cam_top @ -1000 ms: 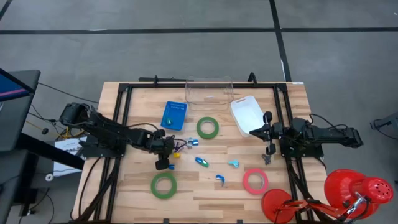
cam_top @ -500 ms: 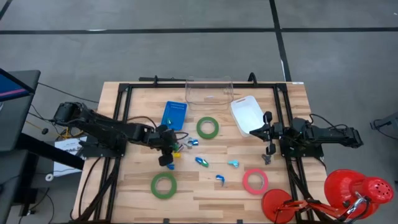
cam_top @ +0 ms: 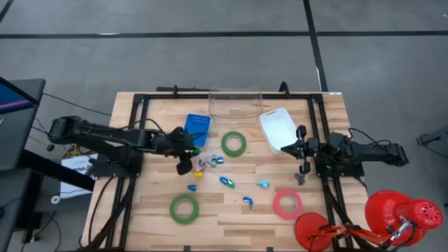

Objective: Pick and place Stapler, Stapler remover, tape
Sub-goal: Put the top green stapler into the blue bin

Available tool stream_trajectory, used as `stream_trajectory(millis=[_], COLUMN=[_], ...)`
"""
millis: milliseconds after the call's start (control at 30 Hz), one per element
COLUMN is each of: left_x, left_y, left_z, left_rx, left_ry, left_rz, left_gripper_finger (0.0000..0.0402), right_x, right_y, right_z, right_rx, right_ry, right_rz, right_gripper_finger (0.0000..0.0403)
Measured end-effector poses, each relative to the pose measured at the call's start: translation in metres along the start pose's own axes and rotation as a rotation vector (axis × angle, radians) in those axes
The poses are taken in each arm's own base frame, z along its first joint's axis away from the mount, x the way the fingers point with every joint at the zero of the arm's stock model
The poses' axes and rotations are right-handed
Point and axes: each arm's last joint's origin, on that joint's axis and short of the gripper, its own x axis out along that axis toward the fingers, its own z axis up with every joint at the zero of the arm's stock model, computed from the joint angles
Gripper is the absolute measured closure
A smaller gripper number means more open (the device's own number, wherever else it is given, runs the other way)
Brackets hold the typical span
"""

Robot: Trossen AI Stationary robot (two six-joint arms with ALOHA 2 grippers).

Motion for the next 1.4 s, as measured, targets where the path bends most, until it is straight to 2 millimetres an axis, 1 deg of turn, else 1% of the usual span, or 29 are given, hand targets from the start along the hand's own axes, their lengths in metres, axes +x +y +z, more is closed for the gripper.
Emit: stream_trajectory(millis=[233,633,800,967,1200,1400], left_x=[0.002,0.007,0.006,0.006,0.007,0.017], left_y=[0.012,0.057,0.074,0.081,0.087,0.093], left_z=[0.003,0.010,0.011,0.011,0.011,0.007], left_rx=[-0.032,-0.049,-0.097,-0.122,-0.139,-0.150], left_ry=[-0.002,0.001,0.001,0.001,0.005,0.053], left_rz=[0.039,0.186,0.238,0.262,0.280,0.298], left_gripper_finger=[0.0296,0.0296,0.0296,0.0296,0.0296,0.0296], right_x=[0.000,0.000,0.000,0.000,0.000,0.000], right_y=[0.000,0.000,0.000,0.000,0.000,0.000], right_z=[0.000,0.000,0.000,0.000,0.000,0.000], right_rx=[0.000,0.000,0.000,0.000,0.000,0.000], right_ry=[0.000,0.000,-0.001,0.000,-0.001,0.000], right_rz=[0.000,0.000,0.000,0.000,0.000,0.000], right_gripper_finger=[0.0402,0.0402,0.0402,0.0402,0.0402,0.0402])
